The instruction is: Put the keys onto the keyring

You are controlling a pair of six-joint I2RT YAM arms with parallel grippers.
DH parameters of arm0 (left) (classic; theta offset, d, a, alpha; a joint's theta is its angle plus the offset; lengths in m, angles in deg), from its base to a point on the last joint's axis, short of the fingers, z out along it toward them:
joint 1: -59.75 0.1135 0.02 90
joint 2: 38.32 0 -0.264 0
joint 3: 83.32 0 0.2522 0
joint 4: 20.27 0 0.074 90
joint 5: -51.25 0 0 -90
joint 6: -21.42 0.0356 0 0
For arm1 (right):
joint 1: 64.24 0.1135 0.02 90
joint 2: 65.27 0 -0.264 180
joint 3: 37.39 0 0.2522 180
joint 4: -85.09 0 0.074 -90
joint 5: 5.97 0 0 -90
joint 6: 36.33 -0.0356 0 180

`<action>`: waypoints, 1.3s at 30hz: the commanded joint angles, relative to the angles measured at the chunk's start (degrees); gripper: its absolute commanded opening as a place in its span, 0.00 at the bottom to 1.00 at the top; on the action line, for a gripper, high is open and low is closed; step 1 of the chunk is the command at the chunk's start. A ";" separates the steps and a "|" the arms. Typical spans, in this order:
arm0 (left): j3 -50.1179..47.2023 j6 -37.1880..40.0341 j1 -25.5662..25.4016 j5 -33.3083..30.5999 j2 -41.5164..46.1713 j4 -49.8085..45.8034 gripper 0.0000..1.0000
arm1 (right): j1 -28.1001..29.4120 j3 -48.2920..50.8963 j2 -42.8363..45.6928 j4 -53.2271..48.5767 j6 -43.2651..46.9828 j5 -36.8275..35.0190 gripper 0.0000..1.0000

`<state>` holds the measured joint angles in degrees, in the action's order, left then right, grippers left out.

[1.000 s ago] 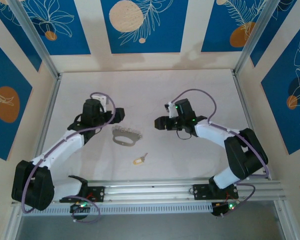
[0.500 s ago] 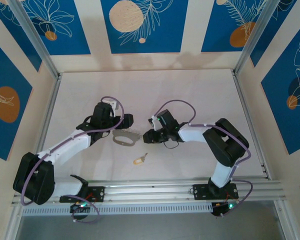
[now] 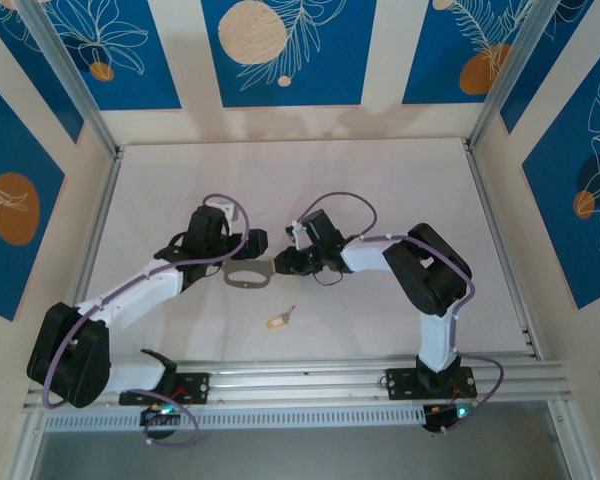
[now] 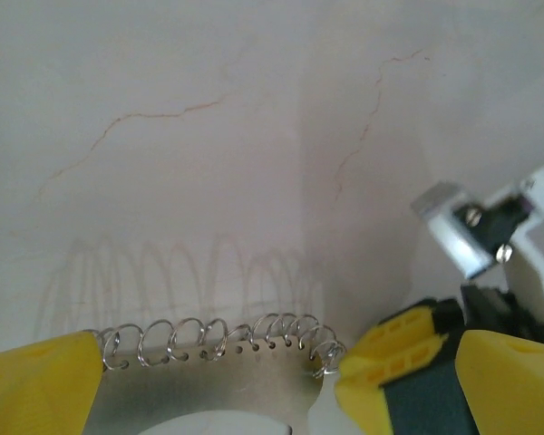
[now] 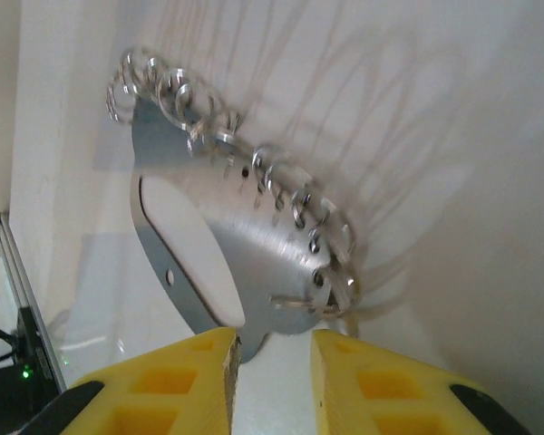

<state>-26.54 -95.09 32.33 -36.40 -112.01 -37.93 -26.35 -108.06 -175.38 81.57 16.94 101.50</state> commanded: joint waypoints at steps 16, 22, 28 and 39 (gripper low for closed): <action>5.10 6.63 -9.51 8.09 -8.41 -7.98 0.79 | -7.30 15.81 18.50 -1.07 -2.61 -7.11 0.71; 7.05 6.46 -11.76 7.74 -13.90 -5.97 0.67 | -7.30 17.73 20.44 -1.40 -3.85 -8.01 0.80; 8.61 6.55 -12.31 6.40 -17.77 -4.73 0.66 | -7.13 19.20 23.39 -2.95 -4.05 -10.58 0.87; 9.51 6.90 -12.41 4.65 -21.99 -2.77 0.65 | -7.92 22.23 28.05 -4.09 -3.44 -11.38 0.87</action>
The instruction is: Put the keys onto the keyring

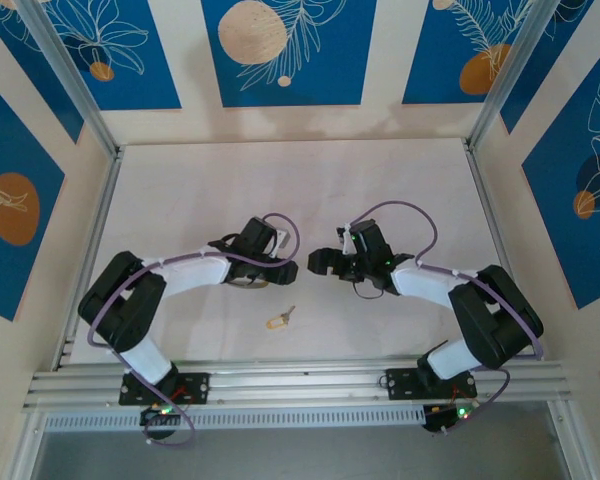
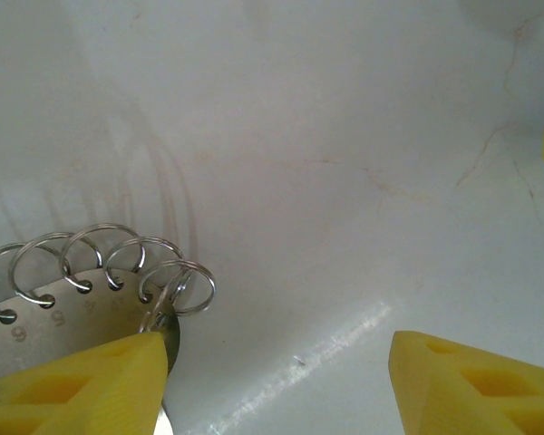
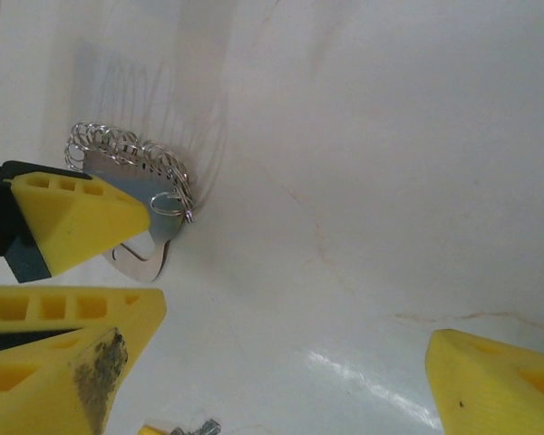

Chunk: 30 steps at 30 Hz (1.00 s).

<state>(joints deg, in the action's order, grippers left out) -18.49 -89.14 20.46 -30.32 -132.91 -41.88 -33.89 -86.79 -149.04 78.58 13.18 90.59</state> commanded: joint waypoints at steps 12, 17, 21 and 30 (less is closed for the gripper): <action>2.19 2.76 -1.09 -0.52 -3.59 2.15 0.62 | -0.55 1.83 3.52 -1.10 0.35 -0.15 0.87; 1.93 4.27 -1.62 -0.06 -2.87 1.71 0.55 | -0.55 1.98 3.04 -0.73 0.10 -0.18 0.87; 0.74 5.18 -1.88 -0.55 -0.34 3.22 0.55 | -0.54 1.78 2.24 -0.33 -0.03 0.00 0.86; 3.56 9.46 -1.76 -8.09 4.13 -1.95 0.65 | 1.77 -3.99 -3.24 -1.63 6.17 3.91 0.82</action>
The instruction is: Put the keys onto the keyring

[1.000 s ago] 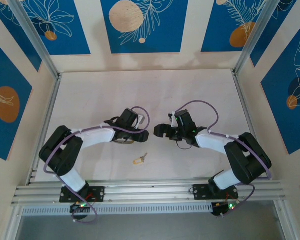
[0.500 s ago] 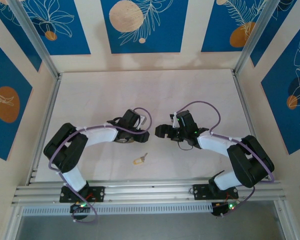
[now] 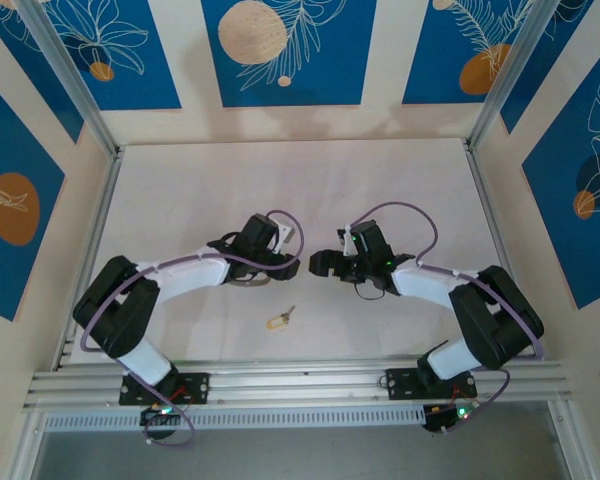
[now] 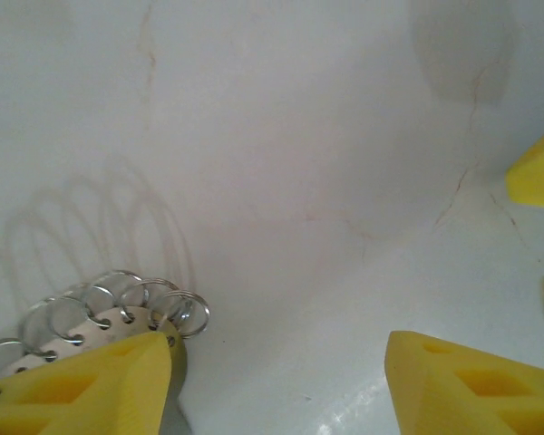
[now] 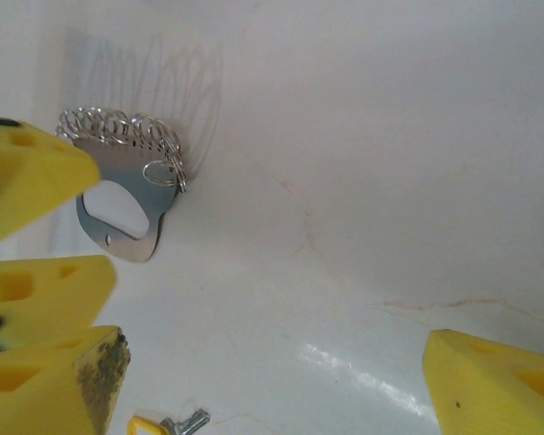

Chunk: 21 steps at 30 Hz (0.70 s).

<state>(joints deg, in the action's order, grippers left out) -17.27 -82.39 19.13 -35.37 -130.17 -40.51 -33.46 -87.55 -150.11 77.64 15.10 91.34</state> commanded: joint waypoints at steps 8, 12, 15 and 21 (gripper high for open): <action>6.21 1.22 2.39 -3.01 3.66 -6.13 0.72 | 2.01 -10.59 -10.93 1.48 18.81 11.49 0.65; 6.87 -0.43 5.09 -1.43 4.47 -6.31 0.73 | 1.96 -15.59 -16.45 1.32 22.23 16.94 0.60; 6.58 -1.31 7.03 -0.58 5.03 -6.29 0.74 | 2.26 -18.88 -20.37 1.69 22.18 19.14 0.57; 4.28 -3.55 11.09 1.24 6.65 -5.17 0.74 | 3.66 -23.41 -25.91 2.13 20.62 21.38 0.50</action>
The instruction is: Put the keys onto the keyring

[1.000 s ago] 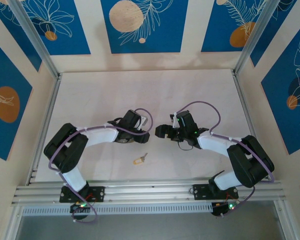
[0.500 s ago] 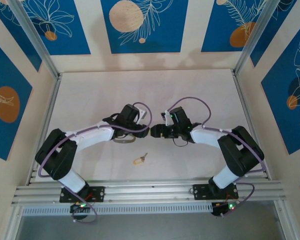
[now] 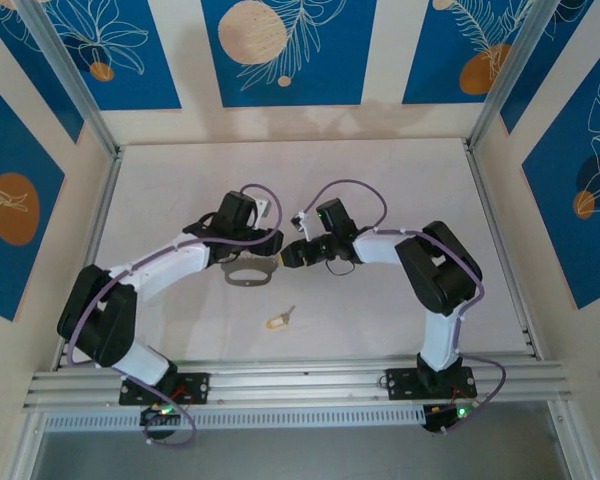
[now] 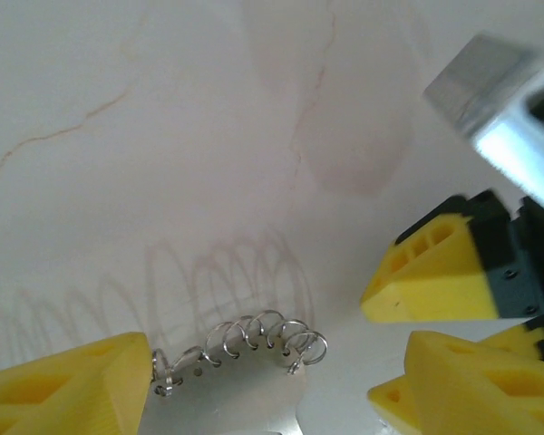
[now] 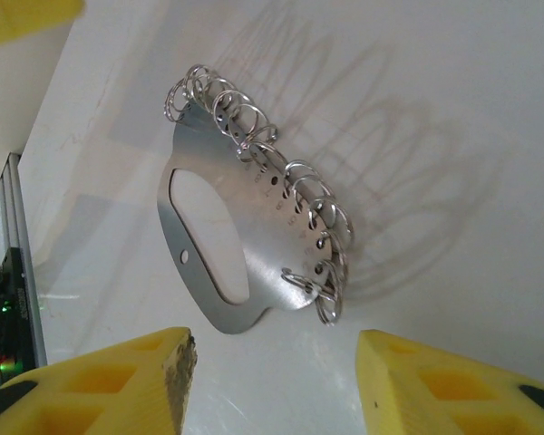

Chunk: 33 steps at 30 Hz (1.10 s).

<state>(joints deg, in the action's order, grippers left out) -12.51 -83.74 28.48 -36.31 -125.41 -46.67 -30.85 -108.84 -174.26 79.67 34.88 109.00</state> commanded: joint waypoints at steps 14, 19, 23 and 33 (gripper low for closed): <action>-3.51 -2.82 5.33 3.88 3.42 2.64 0.75 | 2.46 0.79 -1.46 2.15 -1.75 3.21 0.39; -3.90 -3.03 5.43 4.46 3.42 2.91 0.75 | -0.27 1.87 -1.14 3.91 -3.61 1.31 0.53; -3.91 -3.04 5.52 4.76 3.37 3.20 0.75 | -1.39 0.30 -2.18 3.17 -3.50 1.53 0.56; -3.97 -3.21 5.61 4.51 3.15 3.48 0.75 | 0.96 -3.91 -5.61 1.41 -3.17 3.07 0.52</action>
<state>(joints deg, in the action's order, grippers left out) -15.96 -86.28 33.40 -32.77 -123.84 -43.87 -31.07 -111.51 -178.85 82.44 31.58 111.05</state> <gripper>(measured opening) 0.750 0.525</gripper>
